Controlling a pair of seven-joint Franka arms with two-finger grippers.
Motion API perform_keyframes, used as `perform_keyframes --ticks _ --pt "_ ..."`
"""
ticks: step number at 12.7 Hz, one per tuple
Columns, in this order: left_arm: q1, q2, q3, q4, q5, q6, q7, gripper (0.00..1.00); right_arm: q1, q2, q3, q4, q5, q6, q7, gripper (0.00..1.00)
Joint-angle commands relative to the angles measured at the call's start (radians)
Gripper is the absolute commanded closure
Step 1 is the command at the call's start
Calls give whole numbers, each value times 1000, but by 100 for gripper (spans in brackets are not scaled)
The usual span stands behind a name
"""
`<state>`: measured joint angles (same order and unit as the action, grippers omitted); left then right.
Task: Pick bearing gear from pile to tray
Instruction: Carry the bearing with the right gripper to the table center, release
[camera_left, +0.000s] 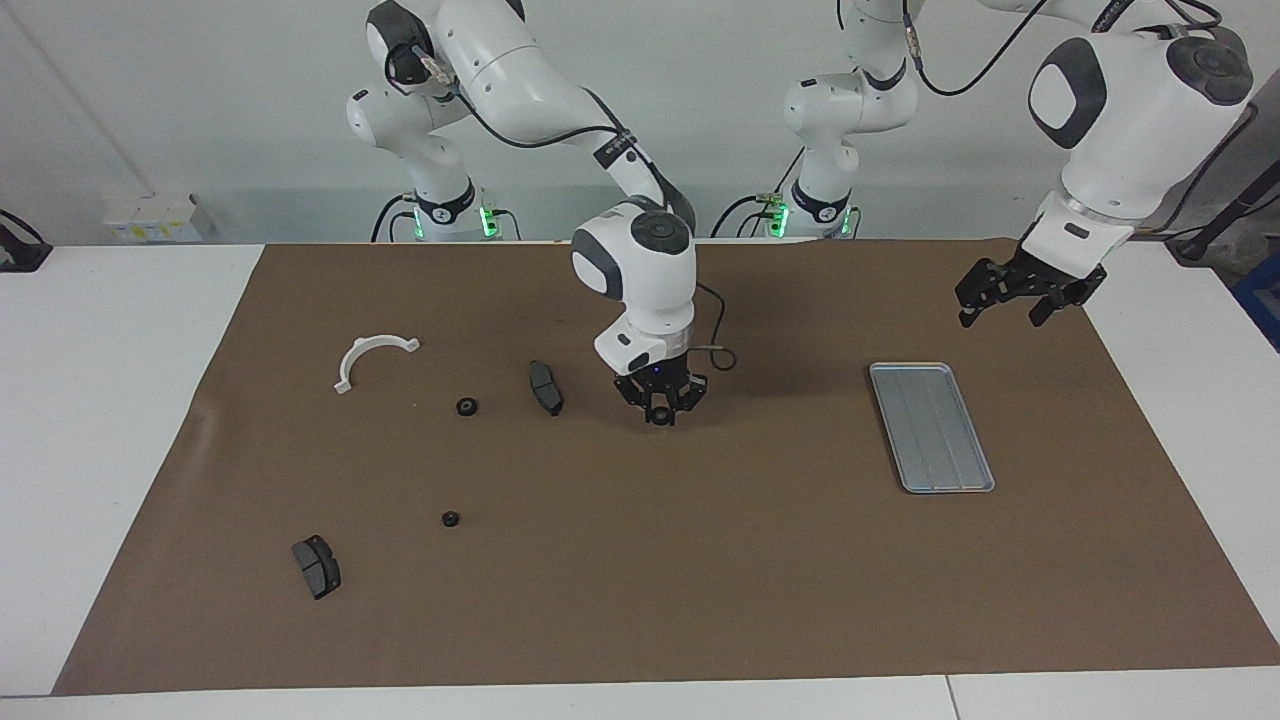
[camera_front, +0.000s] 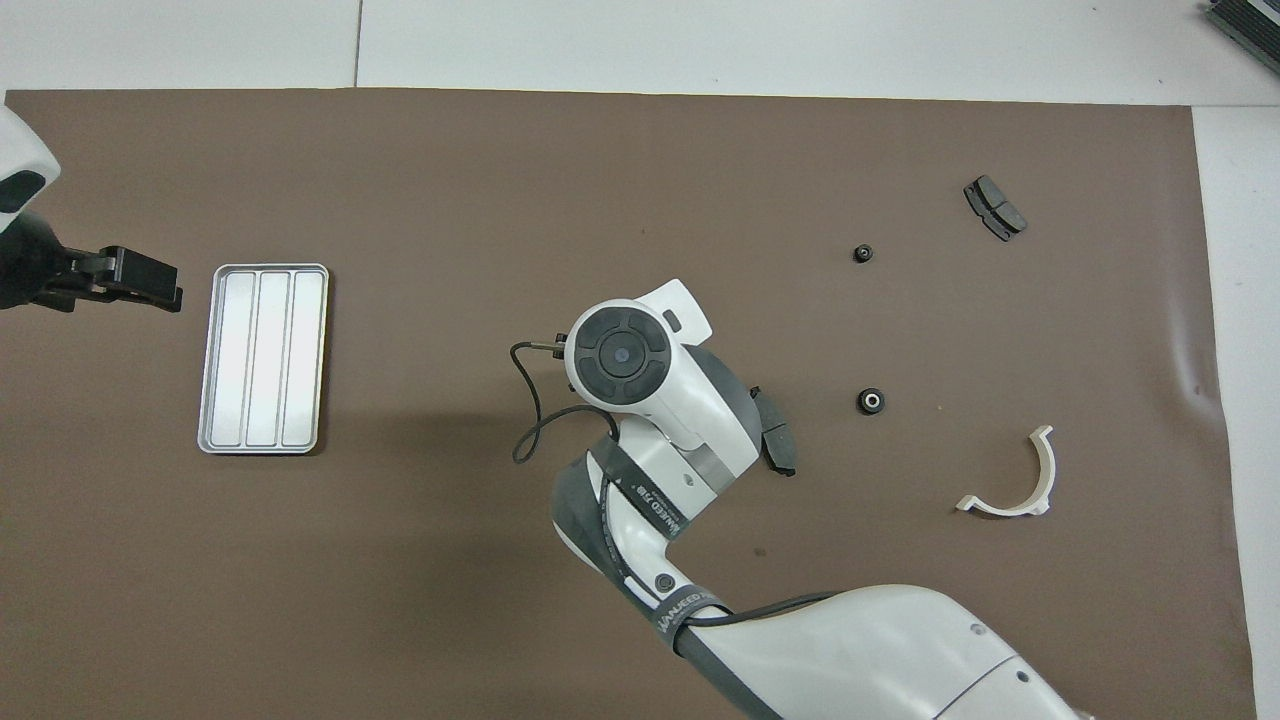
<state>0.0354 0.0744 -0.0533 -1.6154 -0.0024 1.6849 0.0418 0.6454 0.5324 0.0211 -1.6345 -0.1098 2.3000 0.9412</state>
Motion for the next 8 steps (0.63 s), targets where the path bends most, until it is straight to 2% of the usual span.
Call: perform_keyframes --ticks 1,3,4,5,7,8 --pt "0 -19 0 -28 9 22 -39 0 28 24 -1 32 -24 -24 51 100" --pt "-9 -15 0 -28 9 22 -65 0 42 23 -1 7 -24 -27 73 100" --pt "-9 -13 0 -28 9 24 -72 0 49 21 -1 7 -24 -36 73 66" --pt "-9 -12 0 -28 9 30 -71 0 48 21 -1 7 -25 -39 71 20" --pt "-12 -8 0 -28 9 35 -69 0 42 20 -3 15 -27 -37 70 4" --pt "-14 -7 -2 -28 9 35 -72 0 39 20 -7 16 -27 -33 65 0"
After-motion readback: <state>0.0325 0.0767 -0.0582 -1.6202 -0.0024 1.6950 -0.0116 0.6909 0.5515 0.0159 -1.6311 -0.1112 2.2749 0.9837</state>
